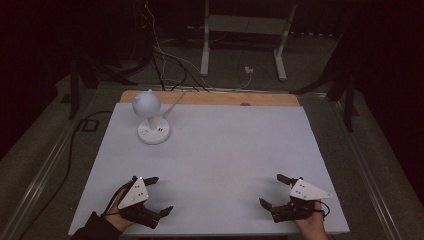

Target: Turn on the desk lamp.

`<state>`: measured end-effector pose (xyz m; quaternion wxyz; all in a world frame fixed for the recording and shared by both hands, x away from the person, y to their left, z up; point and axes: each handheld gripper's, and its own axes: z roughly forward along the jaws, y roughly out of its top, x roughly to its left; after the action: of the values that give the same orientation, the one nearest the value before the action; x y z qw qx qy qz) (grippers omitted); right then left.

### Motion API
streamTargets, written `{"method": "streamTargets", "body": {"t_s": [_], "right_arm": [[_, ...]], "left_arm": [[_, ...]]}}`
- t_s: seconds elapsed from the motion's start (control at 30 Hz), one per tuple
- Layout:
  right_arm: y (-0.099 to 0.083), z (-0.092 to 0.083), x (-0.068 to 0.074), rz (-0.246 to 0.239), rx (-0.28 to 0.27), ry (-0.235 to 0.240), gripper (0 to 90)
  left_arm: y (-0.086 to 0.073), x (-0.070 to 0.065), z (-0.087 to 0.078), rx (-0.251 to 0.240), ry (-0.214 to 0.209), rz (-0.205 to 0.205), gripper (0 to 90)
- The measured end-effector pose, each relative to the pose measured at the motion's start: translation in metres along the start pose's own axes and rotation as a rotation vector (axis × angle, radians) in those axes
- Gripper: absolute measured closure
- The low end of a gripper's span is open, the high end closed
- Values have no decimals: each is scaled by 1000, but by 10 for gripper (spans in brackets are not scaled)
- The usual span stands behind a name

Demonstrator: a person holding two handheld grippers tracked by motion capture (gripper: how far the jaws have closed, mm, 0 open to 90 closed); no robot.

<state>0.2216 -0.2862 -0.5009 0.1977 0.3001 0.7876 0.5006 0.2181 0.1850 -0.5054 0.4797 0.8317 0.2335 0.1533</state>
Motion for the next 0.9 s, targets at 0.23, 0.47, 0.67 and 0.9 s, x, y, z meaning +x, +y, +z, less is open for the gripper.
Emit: {"method": "streamTargets", "body": {"t_s": [0.23, 0.47, 0.67, 0.9], "right_arm": [[1, -1, 1, 0, -5, 2, 0], [2, -2, 2, -4, -9, -4, 0], [2, -2, 1, 1, -18, -5, 0], [2, -2, 2, 6, -25, -4, 0]], "left_arm": [[1, -2, 1, 6, -15, 16, 4], [5, -3, 0, -22, -30, 28, 4], [18, -4, -1, -33, -47, 15, 4], [27, -4, 3, -31, -52, -2, 4]]}}
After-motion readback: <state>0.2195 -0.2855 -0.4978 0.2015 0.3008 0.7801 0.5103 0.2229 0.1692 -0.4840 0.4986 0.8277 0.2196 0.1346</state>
